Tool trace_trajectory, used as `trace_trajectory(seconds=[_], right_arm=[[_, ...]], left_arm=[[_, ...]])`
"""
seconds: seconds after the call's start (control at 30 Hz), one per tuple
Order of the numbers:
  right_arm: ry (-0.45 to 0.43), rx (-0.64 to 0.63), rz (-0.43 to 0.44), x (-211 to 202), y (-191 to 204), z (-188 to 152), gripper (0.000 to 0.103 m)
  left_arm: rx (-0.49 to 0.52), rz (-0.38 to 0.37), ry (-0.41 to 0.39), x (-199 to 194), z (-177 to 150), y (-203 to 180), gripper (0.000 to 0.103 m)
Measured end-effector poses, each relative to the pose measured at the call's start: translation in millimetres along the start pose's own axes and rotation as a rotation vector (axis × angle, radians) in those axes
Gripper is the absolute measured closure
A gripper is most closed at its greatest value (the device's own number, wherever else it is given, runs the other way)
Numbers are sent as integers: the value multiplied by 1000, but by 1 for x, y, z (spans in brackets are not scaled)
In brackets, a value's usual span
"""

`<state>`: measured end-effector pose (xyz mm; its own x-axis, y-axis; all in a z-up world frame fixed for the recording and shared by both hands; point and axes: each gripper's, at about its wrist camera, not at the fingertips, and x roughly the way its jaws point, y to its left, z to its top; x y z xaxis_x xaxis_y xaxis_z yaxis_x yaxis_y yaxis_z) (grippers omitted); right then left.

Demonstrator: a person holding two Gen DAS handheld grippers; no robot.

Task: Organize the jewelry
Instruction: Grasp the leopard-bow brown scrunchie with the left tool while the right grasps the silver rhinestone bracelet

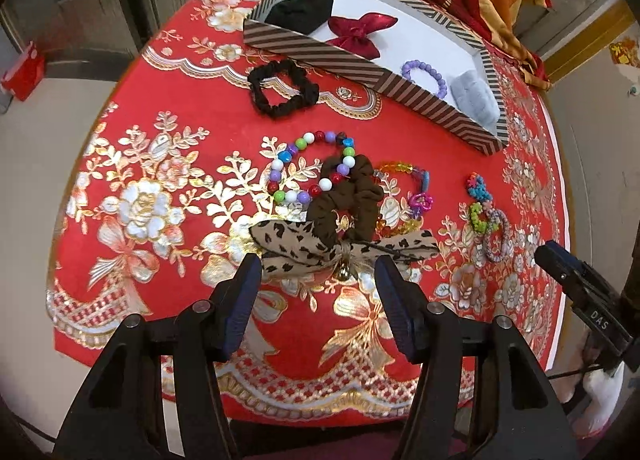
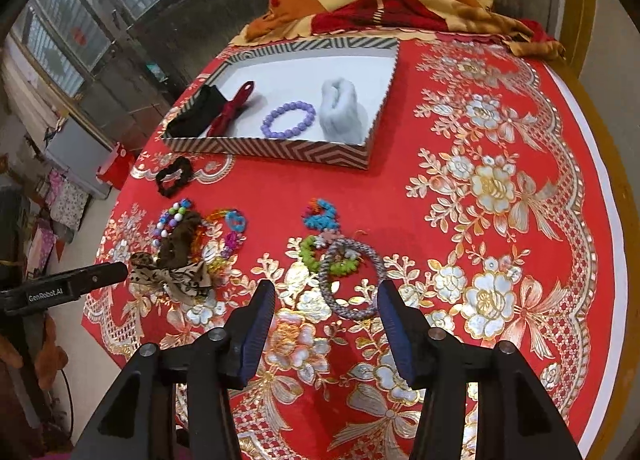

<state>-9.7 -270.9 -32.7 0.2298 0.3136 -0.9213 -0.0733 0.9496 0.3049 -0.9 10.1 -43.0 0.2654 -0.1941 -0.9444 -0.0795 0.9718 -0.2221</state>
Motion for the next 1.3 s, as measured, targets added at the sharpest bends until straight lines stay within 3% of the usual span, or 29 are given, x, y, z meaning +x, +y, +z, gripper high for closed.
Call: trace_trajectory(seconds=[0.47,0.63,0.93,1.03,1.13,1.2,1.3], right_arm=[[45,4,-44,30,-10,1,52],[64,-40,-12,38,2,-2,52],[87,-72,-19,61,10,-5,71],[85,-88,-32,68,13,-3,82],[81,-121,-56,73,18,-4,95],[76,-126,-57,73,18,-6,96],[68,-118,-50,66,14,-9,96]], left_arm=[[17,1,41,36,9,-7,43],[0,-4,51,42,13,-6,43],[10,-7,57,51,14,-8,44],[17,0,54,53,14,-9,52],[24,-25,58,55,14,-11,70],[34,-30,50,53,14,-12,84],[38,-57,45,48,14,-11,94]])
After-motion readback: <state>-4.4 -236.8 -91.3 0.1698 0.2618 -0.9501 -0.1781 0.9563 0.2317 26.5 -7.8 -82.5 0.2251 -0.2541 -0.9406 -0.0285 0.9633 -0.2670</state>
